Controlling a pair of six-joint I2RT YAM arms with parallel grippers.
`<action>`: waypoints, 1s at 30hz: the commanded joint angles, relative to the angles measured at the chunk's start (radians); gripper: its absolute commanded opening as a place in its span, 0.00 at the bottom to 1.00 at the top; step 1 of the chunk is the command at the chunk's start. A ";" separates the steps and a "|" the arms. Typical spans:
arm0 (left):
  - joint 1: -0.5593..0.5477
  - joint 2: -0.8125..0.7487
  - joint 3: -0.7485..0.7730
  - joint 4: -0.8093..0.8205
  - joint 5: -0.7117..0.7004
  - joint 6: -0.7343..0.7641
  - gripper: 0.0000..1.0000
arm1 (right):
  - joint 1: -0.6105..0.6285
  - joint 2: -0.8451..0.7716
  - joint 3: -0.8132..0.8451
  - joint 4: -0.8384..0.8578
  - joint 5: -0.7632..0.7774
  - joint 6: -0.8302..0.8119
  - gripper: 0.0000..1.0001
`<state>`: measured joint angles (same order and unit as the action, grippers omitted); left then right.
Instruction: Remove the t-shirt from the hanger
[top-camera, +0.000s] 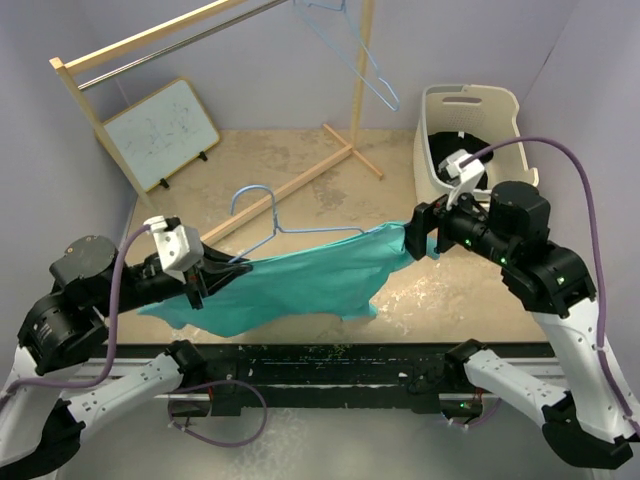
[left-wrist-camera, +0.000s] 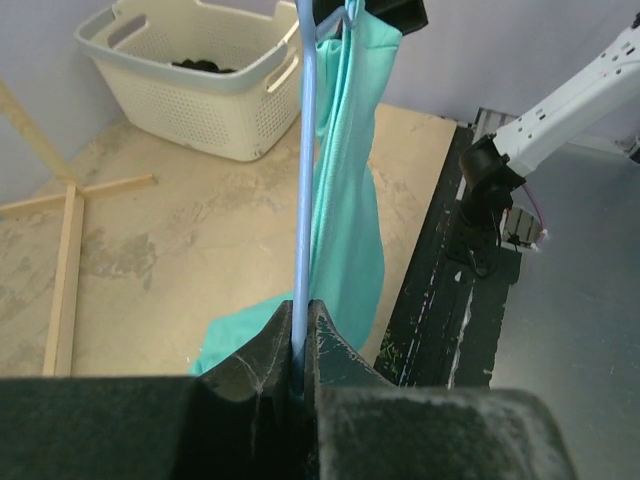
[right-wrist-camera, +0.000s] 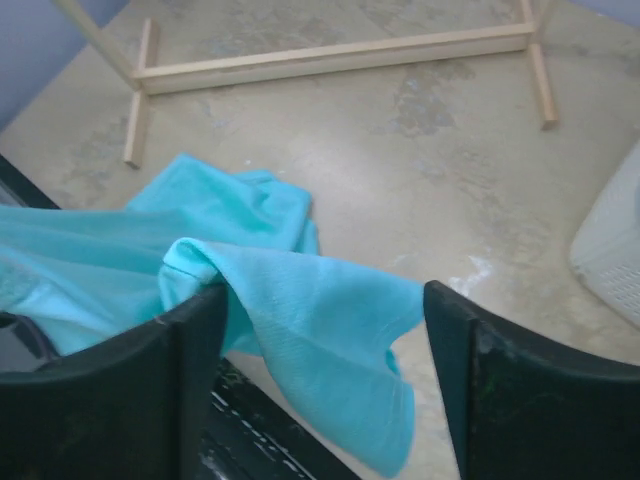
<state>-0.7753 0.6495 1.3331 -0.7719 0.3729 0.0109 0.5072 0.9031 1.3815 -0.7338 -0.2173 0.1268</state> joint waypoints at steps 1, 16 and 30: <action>-0.004 -0.031 0.042 0.118 0.055 0.009 0.00 | -0.006 -0.045 0.022 0.013 -0.091 -0.034 0.92; -0.003 -0.031 0.187 -0.035 -0.079 0.079 0.00 | -0.006 -0.149 0.171 -0.074 0.007 -0.062 0.90; -0.004 -0.040 0.155 -0.010 0.047 0.044 0.00 | -0.006 -0.118 0.070 0.109 -0.419 -0.086 0.87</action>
<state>-0.7753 0.6178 1.4860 -0.8577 0.3870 0.0704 0.4984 0.7403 1.4864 -0.7200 -0.5400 0.0628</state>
